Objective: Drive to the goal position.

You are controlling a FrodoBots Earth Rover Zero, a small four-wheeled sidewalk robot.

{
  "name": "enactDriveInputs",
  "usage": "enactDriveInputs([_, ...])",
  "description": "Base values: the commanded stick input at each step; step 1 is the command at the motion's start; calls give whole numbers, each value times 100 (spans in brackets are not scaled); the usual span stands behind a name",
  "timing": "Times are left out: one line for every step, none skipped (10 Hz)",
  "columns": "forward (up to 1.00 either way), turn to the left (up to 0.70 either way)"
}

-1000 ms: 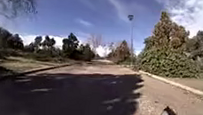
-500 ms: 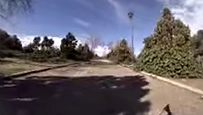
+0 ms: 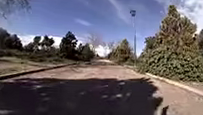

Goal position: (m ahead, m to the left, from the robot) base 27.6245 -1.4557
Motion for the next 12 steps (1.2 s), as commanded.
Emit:
enactDriveInputs([100, 0])
enactDriveInputs([100, 0])
enactDriveInputs([100, 0])
enactDriveInputs([100, 0])
enactDriveInputs([100, 0])
enactDriveInputs([100, 0])
enactDriveInputs([100, 0])
enactDriveInputs([100, 0])
enactDriveInputs([100, 0])
enactDriveInputs([100, 0])
enactDriveInputs([100, 0])
enactDriveInputs([100, 0])
